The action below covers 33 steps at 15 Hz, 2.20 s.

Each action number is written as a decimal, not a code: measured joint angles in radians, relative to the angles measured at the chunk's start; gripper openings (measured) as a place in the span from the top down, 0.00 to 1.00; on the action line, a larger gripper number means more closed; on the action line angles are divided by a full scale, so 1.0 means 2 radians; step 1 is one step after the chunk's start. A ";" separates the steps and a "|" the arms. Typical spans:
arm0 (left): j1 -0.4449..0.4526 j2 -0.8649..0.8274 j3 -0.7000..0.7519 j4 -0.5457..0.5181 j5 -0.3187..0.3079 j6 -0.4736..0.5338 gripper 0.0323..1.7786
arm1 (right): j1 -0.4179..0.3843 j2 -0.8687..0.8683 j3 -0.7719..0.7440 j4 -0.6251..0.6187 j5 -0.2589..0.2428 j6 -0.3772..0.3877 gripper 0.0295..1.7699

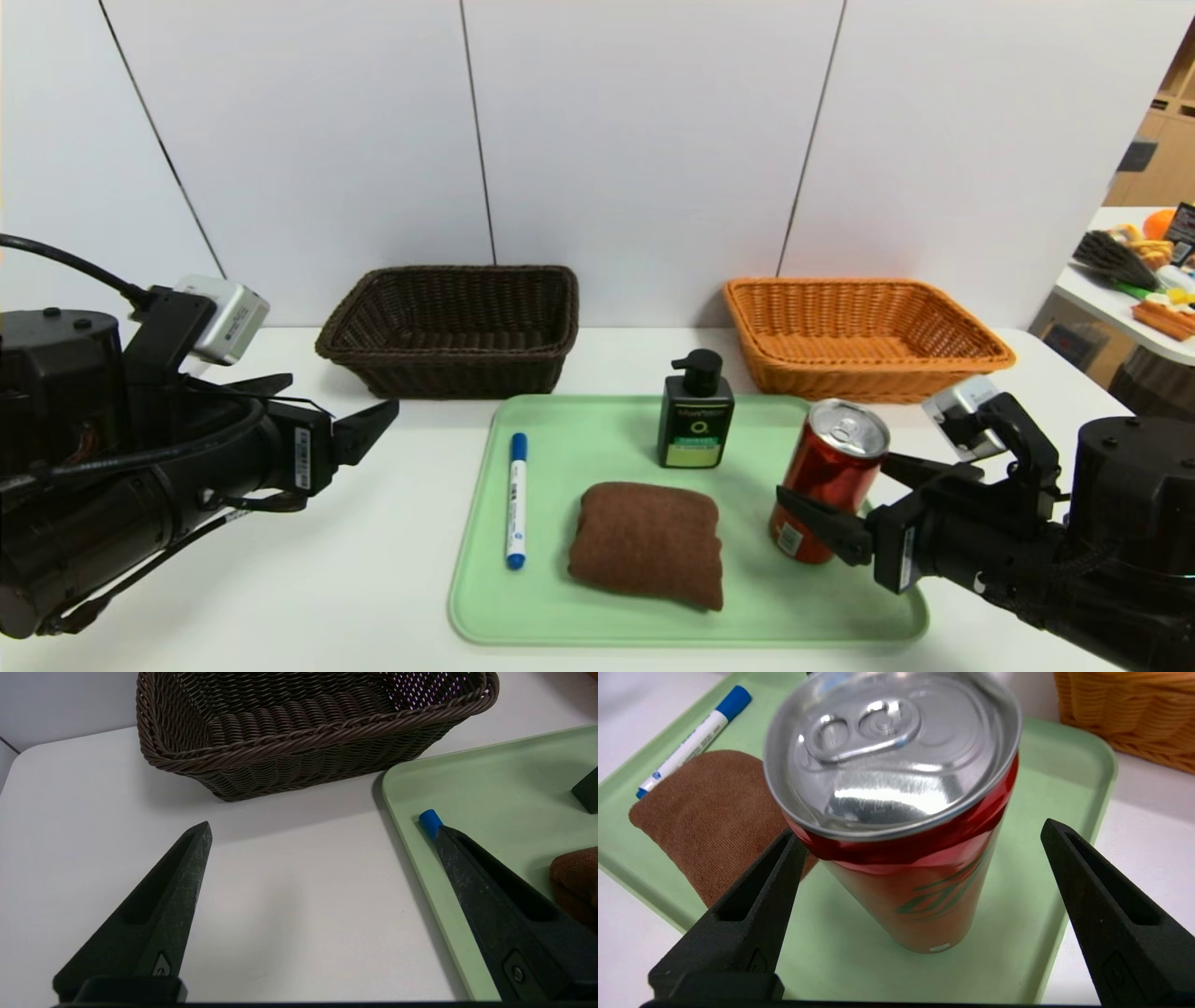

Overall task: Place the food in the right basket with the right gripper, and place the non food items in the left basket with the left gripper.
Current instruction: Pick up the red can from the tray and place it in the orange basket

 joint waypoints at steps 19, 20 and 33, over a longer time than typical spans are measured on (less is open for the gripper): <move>-0.001 0.015 0.008 0.001 0.000 -0.017 0.05 | 0.014 0.077 0.024 -0.122 -0.021 0.025 0.04; -0.001 0.015 0.009 0.001 0.000 -0.017 0.05 | 0.014 0.073 0.027 -0.121 -0.021 0.025 0.04; -0.001 0.018 0.011 0.001 0.006 -0.020 0.05 | 0.012 0.067 0.076 -0.203 -0.035 0.047 0.04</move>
